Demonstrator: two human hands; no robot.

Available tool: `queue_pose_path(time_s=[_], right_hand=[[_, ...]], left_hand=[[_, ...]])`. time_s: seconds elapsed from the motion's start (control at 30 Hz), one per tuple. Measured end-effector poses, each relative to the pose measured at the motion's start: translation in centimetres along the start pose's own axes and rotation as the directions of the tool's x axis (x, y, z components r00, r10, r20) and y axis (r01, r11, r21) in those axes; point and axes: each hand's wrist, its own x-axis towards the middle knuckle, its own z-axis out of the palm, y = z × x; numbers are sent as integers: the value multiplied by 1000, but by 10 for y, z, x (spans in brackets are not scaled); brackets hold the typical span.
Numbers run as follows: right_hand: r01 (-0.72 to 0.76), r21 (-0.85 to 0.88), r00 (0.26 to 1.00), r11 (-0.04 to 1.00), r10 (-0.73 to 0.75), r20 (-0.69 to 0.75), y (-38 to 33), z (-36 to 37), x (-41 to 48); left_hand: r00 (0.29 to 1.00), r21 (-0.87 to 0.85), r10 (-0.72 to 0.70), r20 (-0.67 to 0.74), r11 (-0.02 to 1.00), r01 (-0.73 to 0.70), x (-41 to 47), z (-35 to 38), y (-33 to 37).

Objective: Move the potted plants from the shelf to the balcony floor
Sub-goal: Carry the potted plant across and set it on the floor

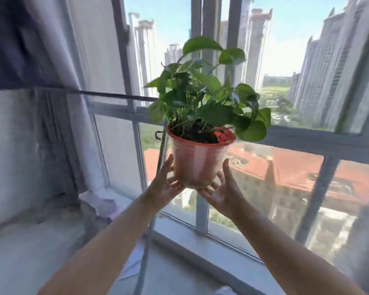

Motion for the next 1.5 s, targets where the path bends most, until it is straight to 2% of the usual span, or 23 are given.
queue_pose_path(time_s=[0.13,0.27,0.33,0.57,0.7,0.8,0.93,1.1,1.2,1.5], right_hand=[[-222,-44,973,974,224,55,81,56,64],[-354,-160,921,921,374,113,152,107,114],[-436,-204,866,877,470,171,195,141,142],[-608,-319,666,727,686,292,302,239,228],[-643,-389,564,659,752,341,351,290,270],[-666,-425,500,613,790,356,389,320,295],[-681,-461,448,569,821,352,437,358,329],[-679,-469,447,565,824,347,502,410,389],[-701,-422,455,575,816,356,543,443,432],[-702,-334,569,629,777,267,647,555,574]], left_hand=[[966,-59,69,-250,995,-86,-21,-100,29],[889,-144,99,-447,973,-181,-45,-179,54],[832,-175,117,-542,953,-248,-55,-227,71],[686,-185,187,-703,884,-430,-85,-347,127],[579,-160,221,-785,831,-533,-96,-403,153],[516,-140,218,-828,812,-567,-102,-439,172],[456,-108,235,-858,786,-609,-103,-493,193],[451,-118,232,-862,773,-623,-90,-583,235],[476,-120,239,-846,784,-609,-77,-647,270],[621,-171,209,-756,852,-495,-16,-832,394]])
